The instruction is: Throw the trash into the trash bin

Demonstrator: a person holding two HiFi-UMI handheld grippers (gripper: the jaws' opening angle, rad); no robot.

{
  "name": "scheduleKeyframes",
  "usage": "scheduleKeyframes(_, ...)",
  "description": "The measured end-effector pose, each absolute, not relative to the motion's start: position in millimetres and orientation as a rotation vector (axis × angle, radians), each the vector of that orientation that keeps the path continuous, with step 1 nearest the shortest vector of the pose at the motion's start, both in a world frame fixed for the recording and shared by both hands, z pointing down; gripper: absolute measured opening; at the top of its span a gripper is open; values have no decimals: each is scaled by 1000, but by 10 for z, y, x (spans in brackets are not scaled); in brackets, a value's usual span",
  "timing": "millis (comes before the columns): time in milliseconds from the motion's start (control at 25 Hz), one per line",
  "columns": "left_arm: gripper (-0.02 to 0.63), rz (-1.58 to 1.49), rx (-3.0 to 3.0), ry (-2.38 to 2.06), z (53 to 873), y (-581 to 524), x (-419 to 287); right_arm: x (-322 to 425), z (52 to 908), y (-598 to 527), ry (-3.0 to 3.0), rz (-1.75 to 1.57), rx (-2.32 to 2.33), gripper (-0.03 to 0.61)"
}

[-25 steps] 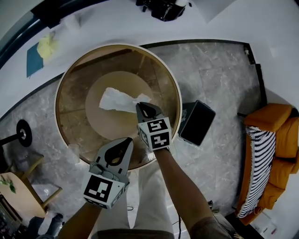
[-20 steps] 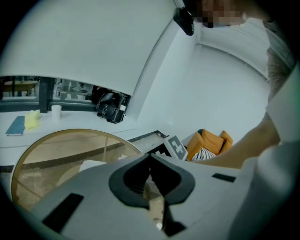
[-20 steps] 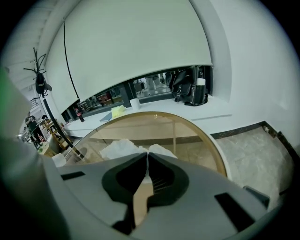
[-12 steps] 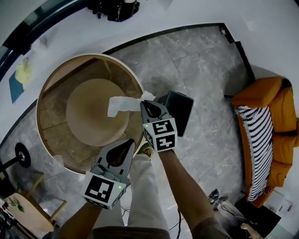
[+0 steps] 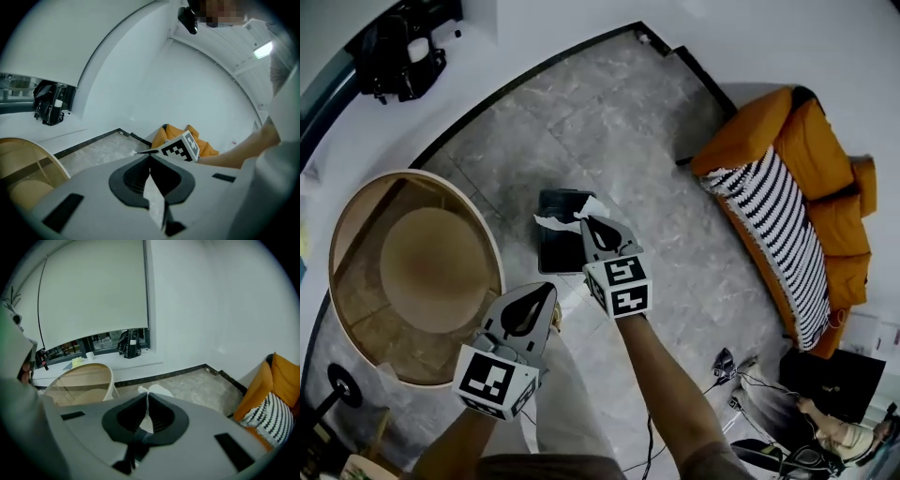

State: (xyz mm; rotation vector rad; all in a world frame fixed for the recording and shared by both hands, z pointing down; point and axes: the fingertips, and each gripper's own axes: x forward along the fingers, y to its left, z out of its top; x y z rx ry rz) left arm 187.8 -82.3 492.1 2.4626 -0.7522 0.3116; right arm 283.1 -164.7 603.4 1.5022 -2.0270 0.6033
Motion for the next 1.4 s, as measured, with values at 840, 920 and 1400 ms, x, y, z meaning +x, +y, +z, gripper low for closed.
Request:
scheduleKeyframes(840, 18, 489, 2371, -681, 5658, -546, 2365, 3261, 7107, -1235, -1976, 809, 1485, 25)
scheduleKeyframes(920, 18, 501, 2350, -689, 5771, -568, 2336, 3222, 7270, -1213, -1967, 832, 1460, 25)
scheduleKeyframes(1400, 18, 514, 2304, -692, 5877, -723, 2303, 3155, 7549, -1183, -1942, 889, 1416, 25)
